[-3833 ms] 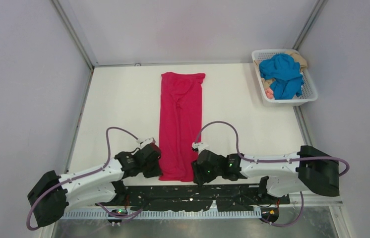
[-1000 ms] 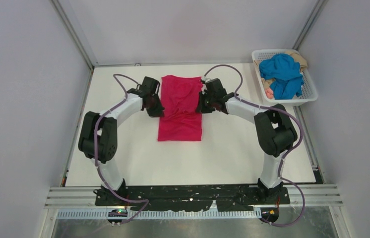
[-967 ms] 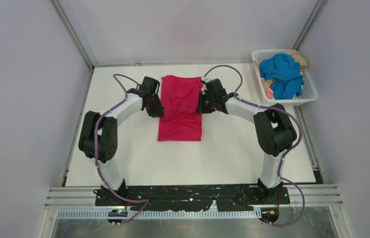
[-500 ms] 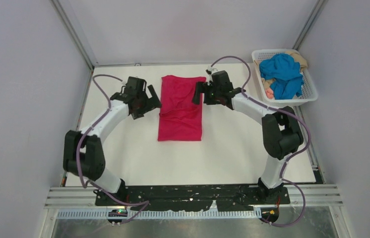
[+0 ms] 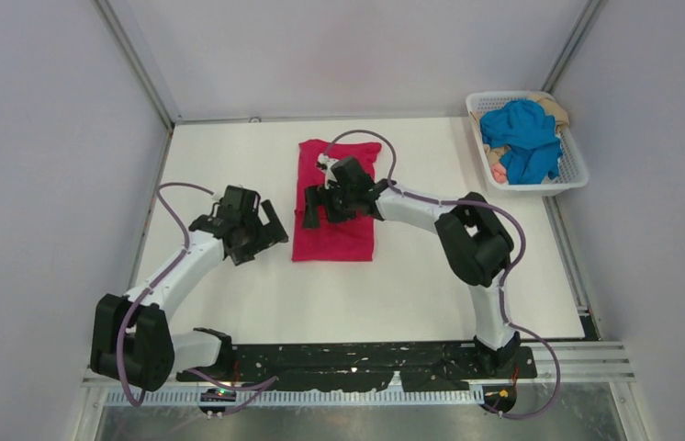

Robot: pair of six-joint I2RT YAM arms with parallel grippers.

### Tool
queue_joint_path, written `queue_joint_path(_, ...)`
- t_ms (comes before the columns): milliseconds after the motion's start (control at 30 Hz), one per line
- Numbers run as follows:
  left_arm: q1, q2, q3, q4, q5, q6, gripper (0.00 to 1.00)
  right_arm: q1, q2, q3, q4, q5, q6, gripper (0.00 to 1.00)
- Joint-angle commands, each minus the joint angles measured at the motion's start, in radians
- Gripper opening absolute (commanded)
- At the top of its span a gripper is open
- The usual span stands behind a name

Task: Fold and stack the t-shirts
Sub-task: Fold the folded rectangular tshirt in 1/3 of the way, then grab one side of the 2/3 rectangular tshirt with both arms

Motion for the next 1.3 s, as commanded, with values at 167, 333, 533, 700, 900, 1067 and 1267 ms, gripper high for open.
queue_joint_path(167, -0.002, -0.035, -0.051, 0.027, 0.053, -0.002, 1.0, -0.106, 0.31, 0.501, -0.088, 0.15, 0.046, 0.95)
queue_joint_path(333, -0.002, -0.019, -0.073, 0.076, 0.109, -0.011, 1.0, -0.121, 0.295, 0.634, -0.158, 0.164, 0.02, 0.95)
queue_joint_path(533, -0.002, 0.083, -0.023, 0.163, 0.17, -0.028, 0.86, -0.125, -0.017, 0.306, -0.112, 0.211, -0.021, 0.95)
queue_joint_path(700, -0.027, 0.182, 0.013, 0.179, 0.178, -0.034, 0.77, -0.144, -0.324, -0.169, 0.002, 0.226, 0.044, 0.95)
queue_joint_path(900, -0.05, 0.277, 0.04, 0.185, 0.194, -0.036, 0.57, -0.148, -0.521, -0.537, 0.13, 0.107, 0.157, 0.95)
queue_joint_path(1067, -0.059, 0.313, 0.026, 0.202, 0.193, -0.043, 0.41, -0.149, -0.573, -0.66, 0.15, 0.121, 0.196, 0.95)
queue_joint_path(1267, -0.066, 0.357, 0.034, 0.223, 0.218, -0.042, 0.01, -0.148, -0.551, -0.734, 0.229, 0.08, 0.256, 0.99)
